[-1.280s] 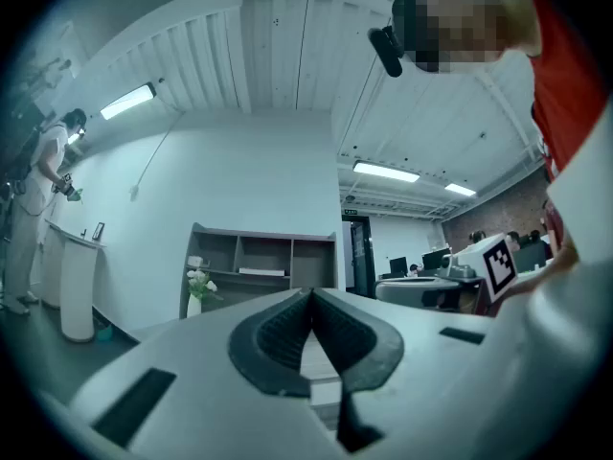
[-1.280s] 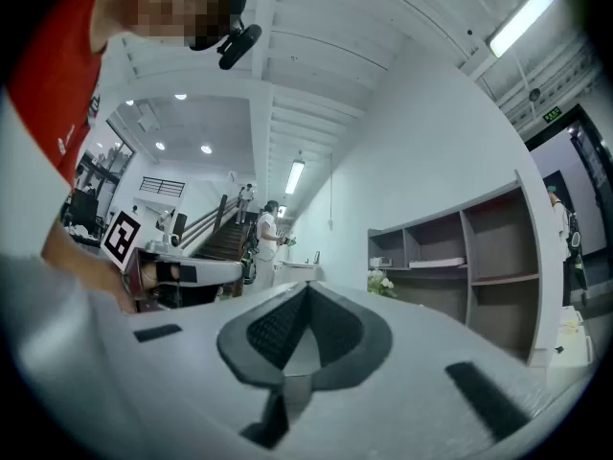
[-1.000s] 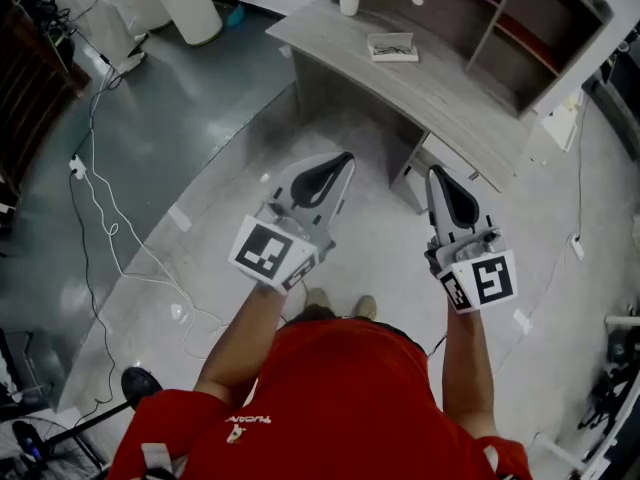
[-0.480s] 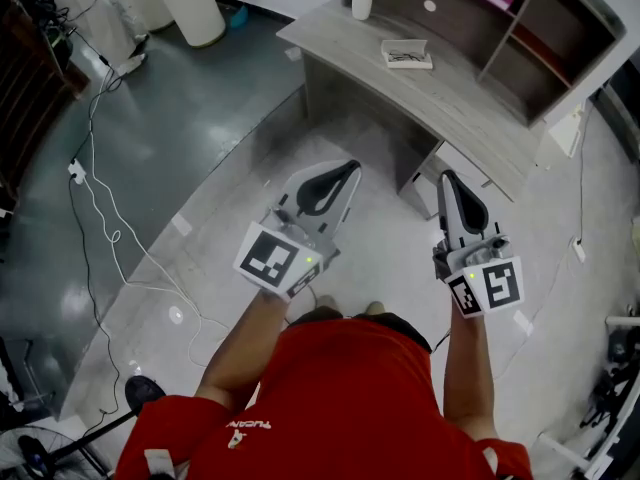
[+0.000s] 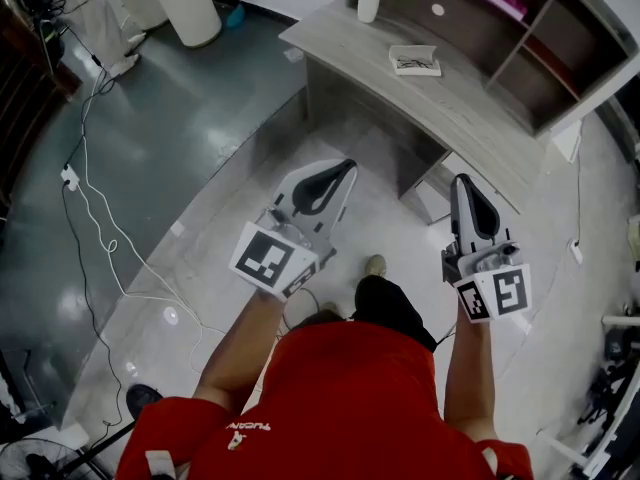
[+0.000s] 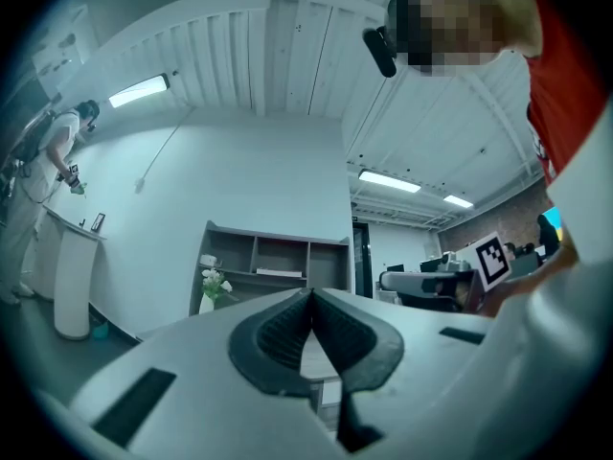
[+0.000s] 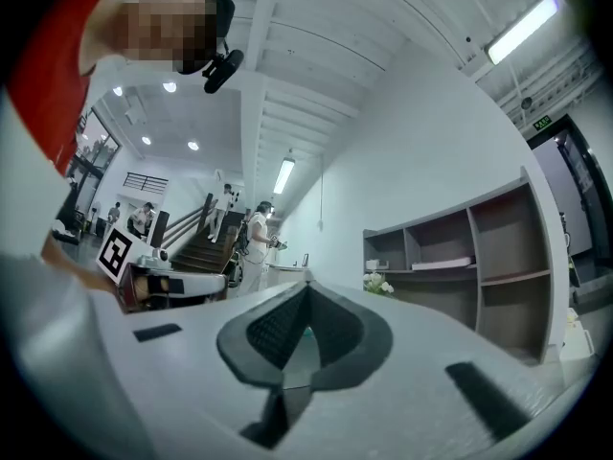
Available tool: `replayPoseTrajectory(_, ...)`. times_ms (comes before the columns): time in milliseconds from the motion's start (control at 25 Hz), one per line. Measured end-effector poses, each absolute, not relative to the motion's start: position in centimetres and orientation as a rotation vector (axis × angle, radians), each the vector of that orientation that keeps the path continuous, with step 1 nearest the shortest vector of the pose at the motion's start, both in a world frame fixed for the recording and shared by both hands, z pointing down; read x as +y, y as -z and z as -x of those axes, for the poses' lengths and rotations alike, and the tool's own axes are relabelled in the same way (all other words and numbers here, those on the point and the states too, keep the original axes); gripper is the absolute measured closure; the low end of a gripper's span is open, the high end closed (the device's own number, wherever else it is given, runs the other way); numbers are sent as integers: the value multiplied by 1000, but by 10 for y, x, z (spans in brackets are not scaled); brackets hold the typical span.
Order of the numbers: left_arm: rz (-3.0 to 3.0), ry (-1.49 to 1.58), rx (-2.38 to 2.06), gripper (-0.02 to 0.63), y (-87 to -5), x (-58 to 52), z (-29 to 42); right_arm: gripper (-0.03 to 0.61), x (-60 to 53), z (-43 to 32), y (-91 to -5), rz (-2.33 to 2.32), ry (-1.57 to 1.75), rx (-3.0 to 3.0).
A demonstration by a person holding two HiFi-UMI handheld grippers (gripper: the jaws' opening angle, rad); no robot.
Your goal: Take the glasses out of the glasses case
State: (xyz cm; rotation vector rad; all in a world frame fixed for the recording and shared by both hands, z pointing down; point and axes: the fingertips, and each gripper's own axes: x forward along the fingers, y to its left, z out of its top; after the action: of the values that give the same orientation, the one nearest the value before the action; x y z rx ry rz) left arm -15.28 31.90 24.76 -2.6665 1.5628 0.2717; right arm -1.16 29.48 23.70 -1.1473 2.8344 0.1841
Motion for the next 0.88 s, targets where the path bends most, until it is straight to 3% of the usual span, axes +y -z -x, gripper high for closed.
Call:
replayPoseTrajectory(360, 2677, -209, 1544, 603, -261, 235, 148, 574, 214, 5, -246, 1154, -216, 2812)
replayPoseTrajectory(880, 2671, -131, 1563, 603, -271, 24, 107, 574, 17, -33, -257, 1107, -216, 2864)
